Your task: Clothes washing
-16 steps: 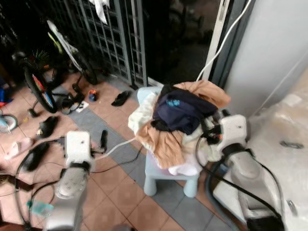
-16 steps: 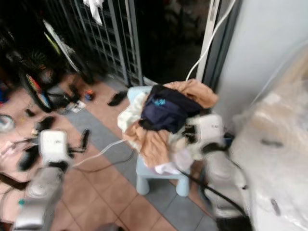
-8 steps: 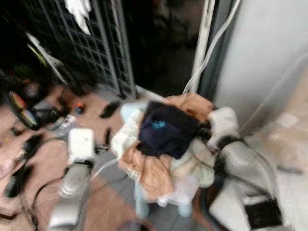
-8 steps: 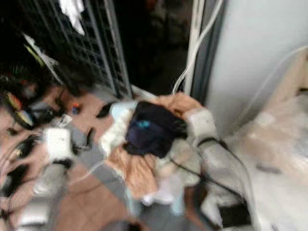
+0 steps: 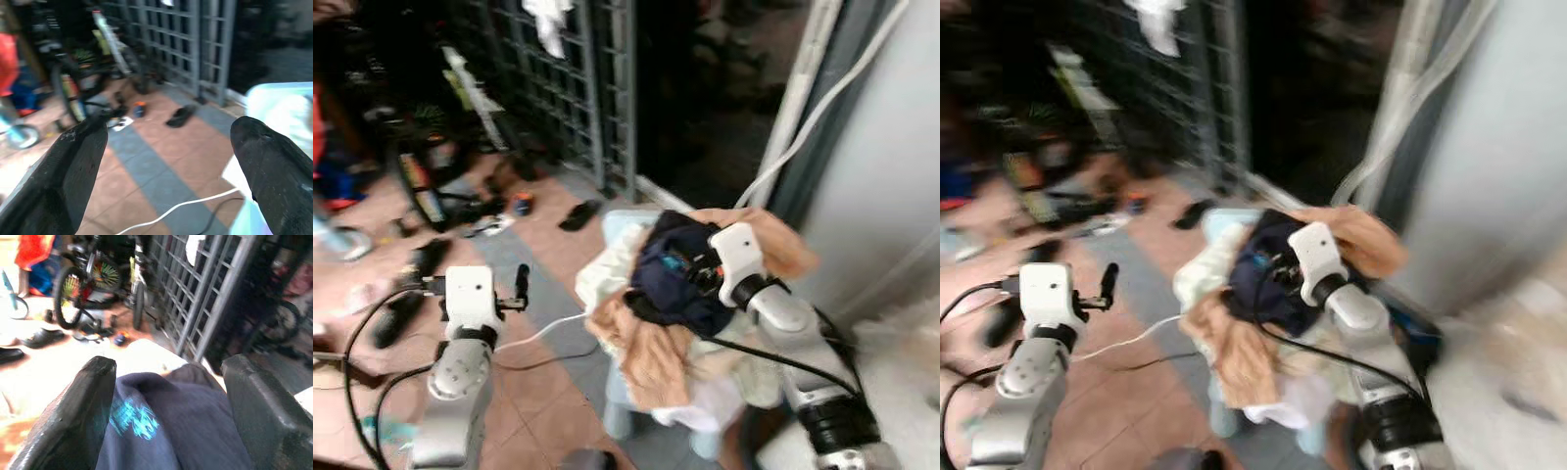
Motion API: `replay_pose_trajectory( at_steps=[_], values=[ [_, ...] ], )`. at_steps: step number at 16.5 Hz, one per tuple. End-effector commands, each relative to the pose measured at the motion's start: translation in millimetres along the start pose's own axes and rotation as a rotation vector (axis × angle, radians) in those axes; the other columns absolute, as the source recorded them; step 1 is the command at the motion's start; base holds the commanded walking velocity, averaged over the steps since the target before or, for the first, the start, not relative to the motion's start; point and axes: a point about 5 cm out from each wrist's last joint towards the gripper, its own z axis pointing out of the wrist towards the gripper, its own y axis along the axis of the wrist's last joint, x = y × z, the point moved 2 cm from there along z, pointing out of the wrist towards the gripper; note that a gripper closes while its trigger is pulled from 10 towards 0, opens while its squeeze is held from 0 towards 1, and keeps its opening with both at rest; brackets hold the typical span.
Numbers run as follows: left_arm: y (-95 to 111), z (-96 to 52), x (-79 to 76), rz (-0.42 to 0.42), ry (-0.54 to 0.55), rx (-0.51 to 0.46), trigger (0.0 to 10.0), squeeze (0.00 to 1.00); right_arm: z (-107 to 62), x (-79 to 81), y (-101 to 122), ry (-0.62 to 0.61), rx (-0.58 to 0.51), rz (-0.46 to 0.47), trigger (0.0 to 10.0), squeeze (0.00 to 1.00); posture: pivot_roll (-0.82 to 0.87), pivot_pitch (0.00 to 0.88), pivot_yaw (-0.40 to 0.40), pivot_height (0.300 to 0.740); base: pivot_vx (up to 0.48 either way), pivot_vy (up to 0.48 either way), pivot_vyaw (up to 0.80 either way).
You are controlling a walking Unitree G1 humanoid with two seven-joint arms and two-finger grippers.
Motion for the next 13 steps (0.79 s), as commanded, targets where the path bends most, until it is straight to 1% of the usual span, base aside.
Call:
replay_pose_trajectory(
  at_steps=[1, 3, 5, 6, 8, 9, 10, 11, 13],
  values=[
    [5, 0.2, -1.7, 0.01, -0.012, -0.014, 10.0, 0.0, 0.5, -4.3, -7, -0.03, 0.042, 0.009, 10.0, 0.0, 0.01, 0.003, 0.068, 0.74, 0.0, 0.48, 0.0],
    [6, -0.2, -2.0, 0.009, -0.014, -0.015, 10.0, 0.0, 1.1, -8.2, -10, -0.072, 0.073, -0.018, 10.0, 0.0, 0.01, 0.004, 0.068, 0.74, 0.0, 0.48, 0.0],
    [7, -0.3, -3.5, 0.015, -0.025, -0.022, 10.0, 0.0, -0.1, -23.4, -20, -0.182, 0.169, -0.011, 10.0, 0.0, 0.01, 0.006, 0.071, 0.74, 0.0, 0.0, 0.0],
    [7, -0.3, -3.5, 0.016, -0.026, -0.021, 10.0, 0.0, -0.8, -25.8, -24, -0.2, 0.199, -0.003, 10.0, 0.0, 0.01, 0.005, 0.072, 0.74, 0.0, 0.0, 0.0],
    [7, -0.2, -4.0, 0.02, -0.029, -0.017, 10.0, 0.0, -4.4, -30.3, -40, -0.246, 0.304, 0.043, 10.0, 0.0, 0.01, 0.005, 0.072, 0.74, 0.0, 0.0, 0.0],
    [6, 0.1, -4.0, 0.024, -0.03, -0.011, 10.0, 0.0, -7.7, -31.5, -49, -0.274, 0.367, 0.087, 4.4, 0.0, 0.01, 0.005, 0.071, 0.74, 0.0, 0.0, 0.0],
    [6, 0.3, -4.3, 0.025, -0.03, -0.009, 10.0, 0.0, -8.8, -31.3, -51, -0.279, 0.382, 0.097, 0.4, 0.0, 0.02, 0.007, 0.069, 0.74, 0.0, 0.0, 0.0],
    [6, 0.6, -4.5, 0.028, -0.029, -0.007, 10.0, 0.0, -9.3, -31.8, -52, -0.286, 0.392, 0.086, 0.0, 0.0, 0.02, 0.007, 0.068, 0.74, 0.0, 0.0, 0.0],
    [6, 2.1, -3.2, 0.039, -0.028, -0.004, 10.0, 0.0, -5.4, -26.0, -50, -0.277, 0.386, 0.051, 0.0, 0.0, 0.02, 0.009, 0.073, 0.74, 0.0, 0.0, 0.0]
  ],
)
